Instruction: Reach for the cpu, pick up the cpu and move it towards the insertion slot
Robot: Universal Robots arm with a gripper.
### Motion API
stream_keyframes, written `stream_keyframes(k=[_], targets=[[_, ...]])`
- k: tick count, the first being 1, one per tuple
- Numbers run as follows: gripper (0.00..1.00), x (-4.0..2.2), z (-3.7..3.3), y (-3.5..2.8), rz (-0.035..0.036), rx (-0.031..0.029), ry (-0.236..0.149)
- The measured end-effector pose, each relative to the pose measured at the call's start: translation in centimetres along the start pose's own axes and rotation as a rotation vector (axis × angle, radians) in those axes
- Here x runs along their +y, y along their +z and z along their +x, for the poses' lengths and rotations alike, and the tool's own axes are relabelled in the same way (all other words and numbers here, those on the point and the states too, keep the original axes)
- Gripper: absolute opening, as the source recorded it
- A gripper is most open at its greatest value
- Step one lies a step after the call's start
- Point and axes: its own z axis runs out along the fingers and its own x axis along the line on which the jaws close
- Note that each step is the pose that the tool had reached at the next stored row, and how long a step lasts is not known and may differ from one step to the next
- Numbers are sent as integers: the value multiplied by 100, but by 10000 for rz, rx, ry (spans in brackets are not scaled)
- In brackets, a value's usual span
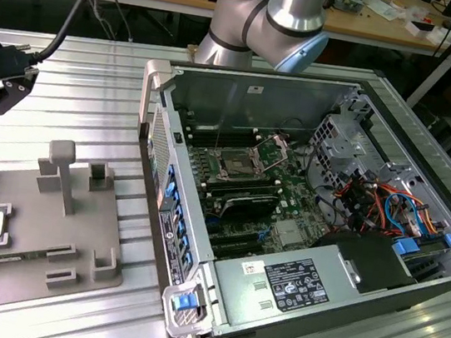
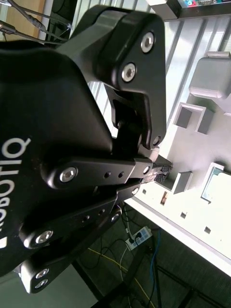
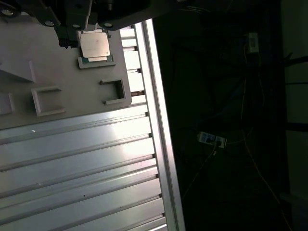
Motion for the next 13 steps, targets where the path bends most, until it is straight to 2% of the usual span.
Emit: stream_keyframes(k=[8,13], targets=[[11,-2,11,0,1,0,0],[11,-12,60,18,0,-1,-2]])
